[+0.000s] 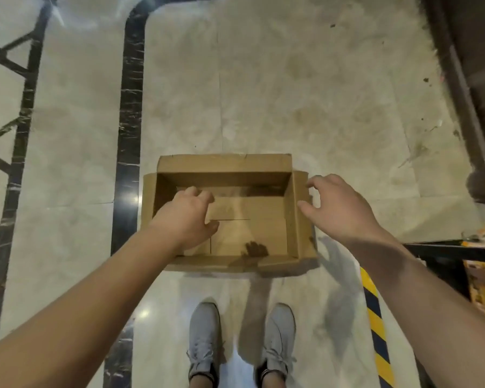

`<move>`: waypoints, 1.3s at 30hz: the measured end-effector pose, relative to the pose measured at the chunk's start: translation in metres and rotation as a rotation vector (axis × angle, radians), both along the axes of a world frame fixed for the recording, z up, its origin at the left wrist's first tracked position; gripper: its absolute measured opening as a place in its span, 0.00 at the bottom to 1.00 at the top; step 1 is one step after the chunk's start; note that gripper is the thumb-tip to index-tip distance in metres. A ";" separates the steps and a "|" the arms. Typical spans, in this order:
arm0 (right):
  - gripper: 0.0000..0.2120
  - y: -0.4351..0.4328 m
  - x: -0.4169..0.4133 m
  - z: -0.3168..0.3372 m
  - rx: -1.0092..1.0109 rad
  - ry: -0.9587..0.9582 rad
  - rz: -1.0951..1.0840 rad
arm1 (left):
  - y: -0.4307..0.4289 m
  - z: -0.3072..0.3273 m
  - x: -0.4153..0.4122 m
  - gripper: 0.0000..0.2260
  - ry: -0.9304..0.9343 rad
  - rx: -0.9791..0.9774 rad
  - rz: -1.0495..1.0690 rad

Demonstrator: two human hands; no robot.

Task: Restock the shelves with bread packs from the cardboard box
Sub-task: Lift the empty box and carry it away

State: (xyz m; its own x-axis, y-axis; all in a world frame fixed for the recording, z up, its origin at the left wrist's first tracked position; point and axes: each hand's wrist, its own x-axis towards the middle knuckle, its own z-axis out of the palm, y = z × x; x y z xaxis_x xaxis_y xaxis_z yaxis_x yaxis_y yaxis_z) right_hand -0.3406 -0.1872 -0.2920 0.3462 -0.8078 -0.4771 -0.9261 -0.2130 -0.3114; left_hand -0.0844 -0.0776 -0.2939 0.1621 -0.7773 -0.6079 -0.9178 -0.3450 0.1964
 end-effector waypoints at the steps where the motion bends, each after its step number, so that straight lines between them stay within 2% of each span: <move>1: 0.21 0.001 0.002 -0.020 0.022 0.019 0.003 | 0.001 -0.019 0.001 0.27 -0.003 0.010 -0.002; 7: 0.25 0.011 0.009 -0.114 0.091 0.077 0.009 | 0.014 -0.109 0.019 0.27 -0.016 0.094 0.020; 11: 0.27 0.012 0.008 -0.151 0.123 0.138 -0.008 | 0.026 -0.144 0.037 0.29 -0.040 0.136 0.076; 18: 0.29 0.007 0.005 -0.185 0.199 0.191 -0.187 | 0.048 -0.178 0.074 0.35 0.004 0.039 0.371; 20: 0.30 0.006 0.004 -0.194 0.234 0.199 -0.235 | 0.056 -0.188 0.086 0.37 -0.036 -0.007 0.488; 23: 0.31 0.002 0.004 -0.211 0.260 0.200 -0.287 | 0.068 -0.207 0.105 0.40 -0.109 0.022 0.592; 28: 0.33 -0.007 -0.003 -0.243 0.306 0.192 -0.392 | 0.081 -0.242 0.121 0.31 0.081 0.108 0.929; 33: 0.32 0.002 -0.010 -0.264 0.428 0.154 -0.440 | 0.101 -0.260 0.127 0.22 0.205 0.141 1.019; 39: 0.25 0.007 -0.009 -0.245 0.387 0.035 -0.476 | 0.104 -0.249 0.128 0.18 0.253 0.116 1.104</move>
